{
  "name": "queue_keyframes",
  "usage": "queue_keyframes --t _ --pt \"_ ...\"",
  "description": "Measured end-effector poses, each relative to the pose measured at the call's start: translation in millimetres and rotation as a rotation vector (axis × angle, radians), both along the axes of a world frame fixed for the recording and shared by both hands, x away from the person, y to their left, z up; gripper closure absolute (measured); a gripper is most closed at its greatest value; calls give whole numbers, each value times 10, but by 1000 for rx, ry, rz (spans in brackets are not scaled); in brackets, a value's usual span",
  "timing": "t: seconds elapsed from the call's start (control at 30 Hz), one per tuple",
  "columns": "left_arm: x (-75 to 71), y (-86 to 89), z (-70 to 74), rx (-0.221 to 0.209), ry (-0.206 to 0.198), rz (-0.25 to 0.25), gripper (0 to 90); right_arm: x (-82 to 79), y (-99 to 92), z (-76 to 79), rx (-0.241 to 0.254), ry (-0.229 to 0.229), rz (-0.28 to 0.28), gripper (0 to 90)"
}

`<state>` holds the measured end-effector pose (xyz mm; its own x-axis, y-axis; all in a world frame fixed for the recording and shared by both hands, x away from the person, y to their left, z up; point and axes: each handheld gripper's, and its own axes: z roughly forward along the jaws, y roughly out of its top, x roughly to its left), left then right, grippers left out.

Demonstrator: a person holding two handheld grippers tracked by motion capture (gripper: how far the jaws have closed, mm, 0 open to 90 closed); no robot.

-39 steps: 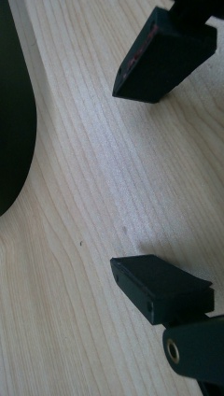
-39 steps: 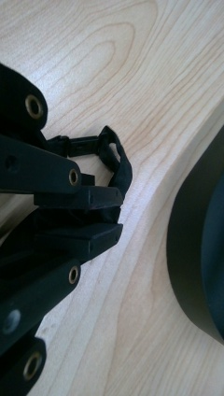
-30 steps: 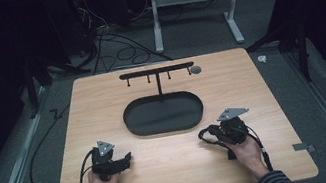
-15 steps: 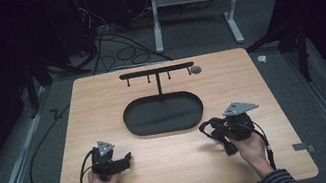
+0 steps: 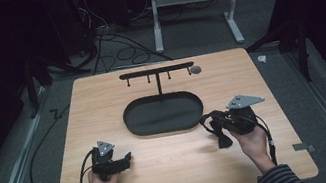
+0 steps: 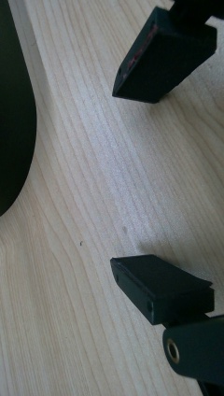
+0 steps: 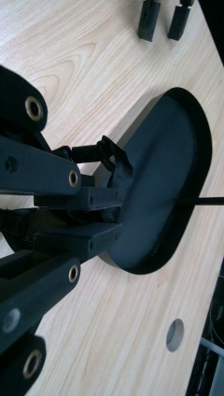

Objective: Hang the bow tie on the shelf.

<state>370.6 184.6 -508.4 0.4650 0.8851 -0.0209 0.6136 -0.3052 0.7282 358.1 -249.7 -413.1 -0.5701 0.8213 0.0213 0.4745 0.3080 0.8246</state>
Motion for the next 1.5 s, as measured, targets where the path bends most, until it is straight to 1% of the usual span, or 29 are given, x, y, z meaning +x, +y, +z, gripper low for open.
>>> queue_keyframes --t 0.43,0.57,0.7,0.87,1.03,1.17,1.27,1.33,1.5 --pt "0 0 0 -1 0 0 159 107 -5 158 17 -24 1 837" --pt "0 1 0 -1 0 0 159 156 -6 214 25 -27 2 837" --pt "0 0 0 -1 0 0 158 200 -7 272 33 -41 2 837" --pt "-1 -1 0 1 -1 1 158 273 -12 365 59 -48 -8 836" --pt "-1 -1 0 1 -1 1 159 352 4 450 57 -60 -12 837" --pt "-1 0 0 0 0 0 159 421 18 480 50 -64 -17 837" --pt "-1 0 0 0 0 1 159 444 21 484 52 -62 -18 837" --pt "-1 0 0 0 0 1 159 473 25 479 60 -52 -22 837" --pt "-1 0 0 0 0 1 159 544 38 481 58 -56 -27 837"
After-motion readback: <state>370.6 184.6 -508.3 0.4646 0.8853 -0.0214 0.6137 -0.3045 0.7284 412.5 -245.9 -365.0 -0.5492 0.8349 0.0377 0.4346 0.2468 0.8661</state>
